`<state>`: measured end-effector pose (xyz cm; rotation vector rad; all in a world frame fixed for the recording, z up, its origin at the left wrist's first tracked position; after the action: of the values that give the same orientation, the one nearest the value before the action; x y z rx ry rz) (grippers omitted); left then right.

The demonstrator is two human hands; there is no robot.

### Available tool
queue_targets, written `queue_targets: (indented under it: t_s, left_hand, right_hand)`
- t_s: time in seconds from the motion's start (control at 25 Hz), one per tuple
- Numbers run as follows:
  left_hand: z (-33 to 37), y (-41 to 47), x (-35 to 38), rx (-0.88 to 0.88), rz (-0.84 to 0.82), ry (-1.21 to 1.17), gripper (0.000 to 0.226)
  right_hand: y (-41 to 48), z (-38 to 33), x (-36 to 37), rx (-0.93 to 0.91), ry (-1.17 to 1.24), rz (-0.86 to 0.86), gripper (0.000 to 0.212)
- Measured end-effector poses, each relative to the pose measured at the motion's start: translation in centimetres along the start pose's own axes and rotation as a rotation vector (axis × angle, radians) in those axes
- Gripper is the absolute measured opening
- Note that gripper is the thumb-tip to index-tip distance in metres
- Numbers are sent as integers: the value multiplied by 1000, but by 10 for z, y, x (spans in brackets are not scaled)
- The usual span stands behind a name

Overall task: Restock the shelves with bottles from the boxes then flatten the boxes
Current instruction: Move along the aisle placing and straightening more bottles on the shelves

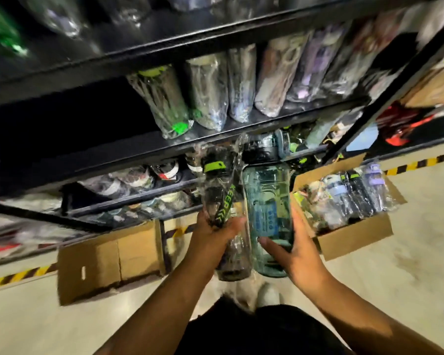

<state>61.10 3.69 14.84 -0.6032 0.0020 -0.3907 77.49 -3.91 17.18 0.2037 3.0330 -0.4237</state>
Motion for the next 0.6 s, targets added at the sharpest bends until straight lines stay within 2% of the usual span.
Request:
queue_targets:
  t_s: [0.16,0.28,0.4,0.48,0.6]
  left_hand:
    - [23,-36,-25,56,86,-77,64]
    - [32,-64,-43,91,113,-92,81]
    - [31,-85,-71,130,153,-117,69]
    - [29,-92,-97,125,211,-129,76]
    - [31,-93,-139,107,248,-145,79]
  right_hand:
    - [6,-15,22,8,74,-136,87]
    - [9,-22,42,16,42,-263,94]
    - [15,-30,71,107,72,-438,95]
    - [20,-38,98,184,83,-531,86]
    - [40,-45,138,259,102,-559,55]
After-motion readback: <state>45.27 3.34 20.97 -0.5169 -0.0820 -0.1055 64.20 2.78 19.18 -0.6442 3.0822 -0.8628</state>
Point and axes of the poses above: each hand's wrist, its own y-axis towards the middle knuckle, its own x-axis out of the palm, z = x × y, the point moved 8 cm from there along y, towards the middle knuckle, and after that the axes turned 8 degrees about -z, right-handed, at the moved point
